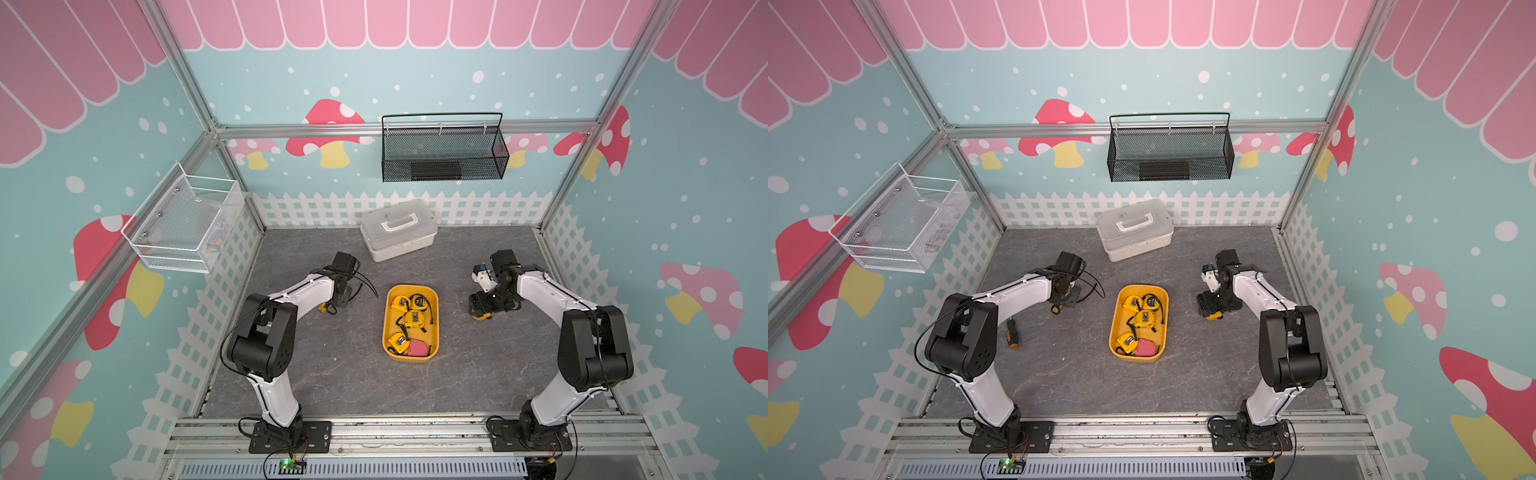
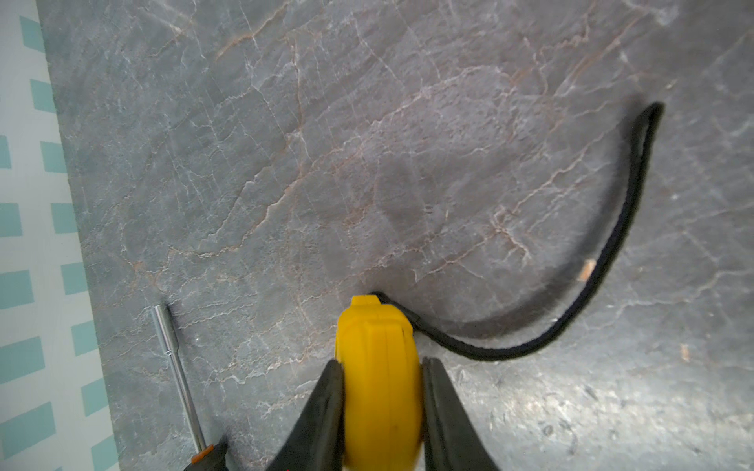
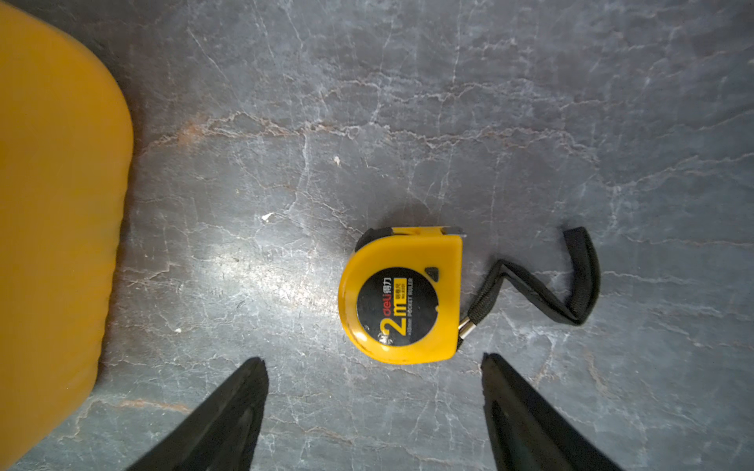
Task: Take the tape measure out of the storage box
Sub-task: Place the tape measure at the center of the board.
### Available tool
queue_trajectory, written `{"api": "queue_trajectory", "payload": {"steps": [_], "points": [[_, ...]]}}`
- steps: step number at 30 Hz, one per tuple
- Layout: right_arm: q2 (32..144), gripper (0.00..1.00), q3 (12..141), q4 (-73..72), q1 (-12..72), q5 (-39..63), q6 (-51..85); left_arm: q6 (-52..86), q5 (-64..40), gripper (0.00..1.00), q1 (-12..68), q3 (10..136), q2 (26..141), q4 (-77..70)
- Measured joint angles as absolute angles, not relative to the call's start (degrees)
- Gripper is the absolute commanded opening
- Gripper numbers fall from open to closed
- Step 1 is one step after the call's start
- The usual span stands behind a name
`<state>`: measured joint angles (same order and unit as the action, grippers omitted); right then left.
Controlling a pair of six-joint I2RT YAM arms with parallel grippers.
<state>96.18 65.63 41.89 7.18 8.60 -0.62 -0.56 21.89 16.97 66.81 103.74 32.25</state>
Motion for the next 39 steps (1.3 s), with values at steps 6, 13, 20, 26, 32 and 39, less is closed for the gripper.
{"api": "queue_trajectory", "payload": {"steps": [6,13,20,26,32,39], "points": [[96.2,0.83,65.6,41.9,7.2,8.6,-0.8,0.1,21.1,0.43,17.6,66.8,105.1,32.2],[96.2,0.83,65.6,41.9,7.2,8.6,-0.8,0.4,20.3,0.51,17.8,66.6,105.2,32.3],[96.2,0.83,65.6,41.9,7.2,8.6,-0.8,0.6,19.0,0.61,17.8,66.2,105.2,32.3],[96.2,0.83,65.6,42.0,7.2,8.7,-0.8,0.9,18.0,0.64,17.8,65.7,104.6,32.3],[96.2,0.84,66.0,42.3,7.4,9.8,-0.8,1.3,16.3,0.66,18.3,65.1,100.3,32.8],[96.1,0.86,68.8,43.9,12.0,9.7,-0.8,2.2,15.2,0.67,18.5,65.1,94.2,32.8]]}}
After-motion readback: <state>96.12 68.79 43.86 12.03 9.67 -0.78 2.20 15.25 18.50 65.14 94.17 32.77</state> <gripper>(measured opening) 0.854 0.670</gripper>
